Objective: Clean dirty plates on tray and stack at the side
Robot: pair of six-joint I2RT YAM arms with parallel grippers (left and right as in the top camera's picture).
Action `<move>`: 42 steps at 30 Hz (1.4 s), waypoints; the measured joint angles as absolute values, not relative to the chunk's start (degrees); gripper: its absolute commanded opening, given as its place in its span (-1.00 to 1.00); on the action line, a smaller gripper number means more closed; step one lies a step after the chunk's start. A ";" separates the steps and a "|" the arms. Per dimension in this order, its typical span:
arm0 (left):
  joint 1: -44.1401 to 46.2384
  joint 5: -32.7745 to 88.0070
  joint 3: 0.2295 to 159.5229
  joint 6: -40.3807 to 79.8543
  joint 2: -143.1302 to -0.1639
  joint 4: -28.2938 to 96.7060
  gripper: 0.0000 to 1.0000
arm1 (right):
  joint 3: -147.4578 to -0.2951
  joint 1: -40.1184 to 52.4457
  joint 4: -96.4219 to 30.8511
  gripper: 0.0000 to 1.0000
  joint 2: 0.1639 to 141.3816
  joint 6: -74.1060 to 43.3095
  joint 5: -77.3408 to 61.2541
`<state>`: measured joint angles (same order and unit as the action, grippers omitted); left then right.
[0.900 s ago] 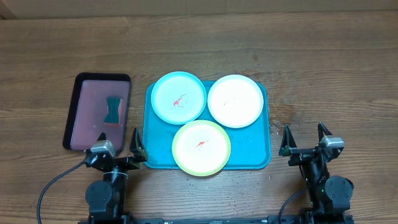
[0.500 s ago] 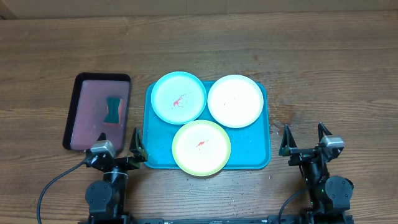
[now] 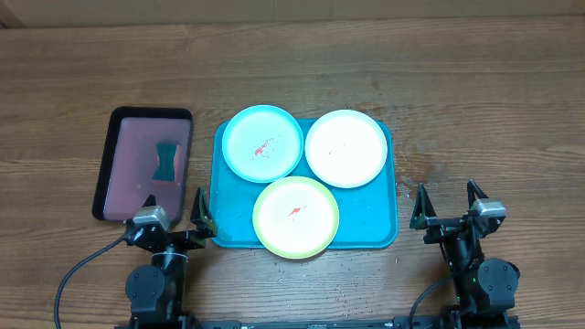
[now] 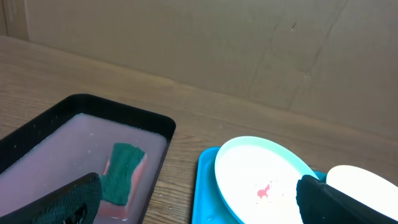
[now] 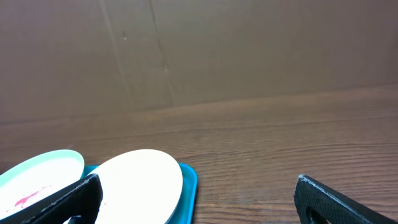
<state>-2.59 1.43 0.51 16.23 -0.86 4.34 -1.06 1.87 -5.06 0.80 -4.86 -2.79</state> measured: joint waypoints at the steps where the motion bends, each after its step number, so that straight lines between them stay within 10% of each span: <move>1: -2.59 1.43 0.51 16.23 -0.86 4.36 0.99 | -1.06 1.87 -5.06 1.00 0.80 -4.89 -2.79; 26: -2.59 1.48 0.84 16.21 -0.86 5.41 1.00 | -1.06 1.87 -4.86 1.00 0.80 -8.67 -5.82; 42: -2.59 1.48 19.51 15.22 -15.90 21.58 1.00 | -21.02 1.87 -27.09 1.00 12.56 -13.52 -11.00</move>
<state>-2.59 1.48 19.51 15.22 -15.90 21.58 -21.02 1.87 -27.09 12.56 -13.52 -11.00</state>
